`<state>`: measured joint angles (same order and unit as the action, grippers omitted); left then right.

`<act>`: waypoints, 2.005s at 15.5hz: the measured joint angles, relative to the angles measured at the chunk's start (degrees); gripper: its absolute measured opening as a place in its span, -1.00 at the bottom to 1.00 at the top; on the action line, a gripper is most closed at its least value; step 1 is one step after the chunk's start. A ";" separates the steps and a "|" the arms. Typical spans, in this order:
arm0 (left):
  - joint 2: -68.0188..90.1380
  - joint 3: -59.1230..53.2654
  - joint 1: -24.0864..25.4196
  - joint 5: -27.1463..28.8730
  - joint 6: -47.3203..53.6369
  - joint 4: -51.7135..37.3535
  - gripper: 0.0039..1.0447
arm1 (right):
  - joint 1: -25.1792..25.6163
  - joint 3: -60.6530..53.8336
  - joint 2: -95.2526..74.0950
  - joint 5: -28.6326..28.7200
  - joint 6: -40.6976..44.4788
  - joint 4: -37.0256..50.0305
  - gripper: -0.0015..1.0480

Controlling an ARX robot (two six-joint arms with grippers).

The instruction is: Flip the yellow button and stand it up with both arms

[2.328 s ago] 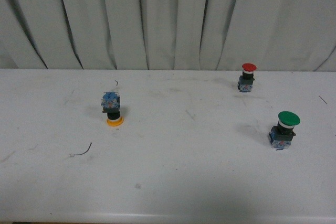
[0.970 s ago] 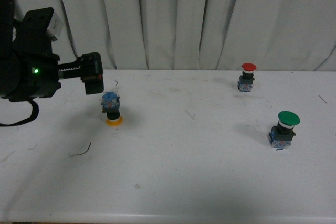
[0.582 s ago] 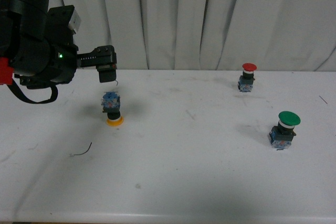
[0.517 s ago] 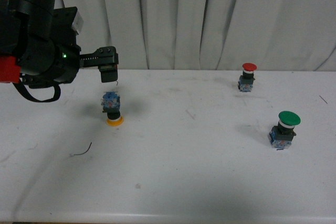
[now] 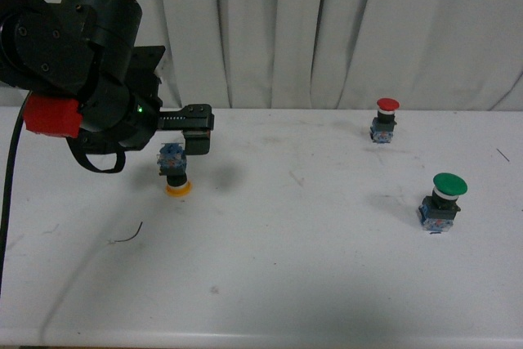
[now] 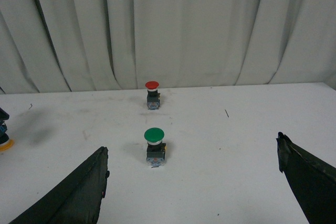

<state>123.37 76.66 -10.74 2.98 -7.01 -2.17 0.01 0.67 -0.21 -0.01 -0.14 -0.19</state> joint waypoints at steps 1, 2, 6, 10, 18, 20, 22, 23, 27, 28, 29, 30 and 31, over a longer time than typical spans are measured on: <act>0.70 0.87 0.00 -0.26 0.02 0.11 0.88 | 0.00 0.00 0.00 0.02 0.00 0.00 0.87; 1.29 1.64 0.00 -0.13 0.37 0.61 0.88 | 0.00 0.00 0.00 0.02 0.00 0.00 0.87; 2.71 2.36 -0.37 0.48 2.49 2.82 0.88 | 0.00 0.00 0.00 0.02 0.02 0.00 0.87; 2.73 2.54 -0.79 0.72 2.51 2.38 0.88 | 0.00 0.00 0.00 0.00 0.00 0.00 0.87; 2.93 3.13 -1.07 2.16 0.98 2.23 -0.42 | 0.00 0.00 0.00 0.00 0.00 0.00 0.87; 2.89 3.17 -1.20 2.21 0.94 2.45 -0.42 | 0.00 0.00 0.00 0.02 0.00 0.00 0.87; 1.90 2.91 -1.62 1.68 0.70 2.60 -0.42 | 0.00 0.00 0.00 0.02 0.00 0.00 0.87; -0.28 1.53 -2.19 1.46 0.74 1.92 -0.42 | 0.00 0.00 0.00 0.02 0.00 0.00 0.87; -15.96 -8.07 -6.43 4.15 5.70 -5.40 -0.42 | 0.00 0.00 0.00 0.00 0.00 0.00 0.87; -21.18 -12.48 -8.26 4.31 6.73 -7.21 -0.42 | 0.00 0.00 0.00 0.02 0.00 0.00 0.87; -27.21 -17.79 -10.29 4.52 7.50 -8.85 -0.42 | 0.00 0.00 0.00 0.00 0.02 0.00 0.87; -32.92 -22.51 -12.11 4.79 7.56 -10.12 -0.42 | 0.00 0.00 0.00 0.00 0.02 0.00 0.87; -38.38 -26.38 -13.05 4.81 7.41 -10.88 -0.42 | 0.00 0.00 0.00 0.00 0.00 0.00 0.87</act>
<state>84.99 50.28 -23.79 7.79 0.40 -13.06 0.01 0.67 -0.21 -0.01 -0.14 -0.19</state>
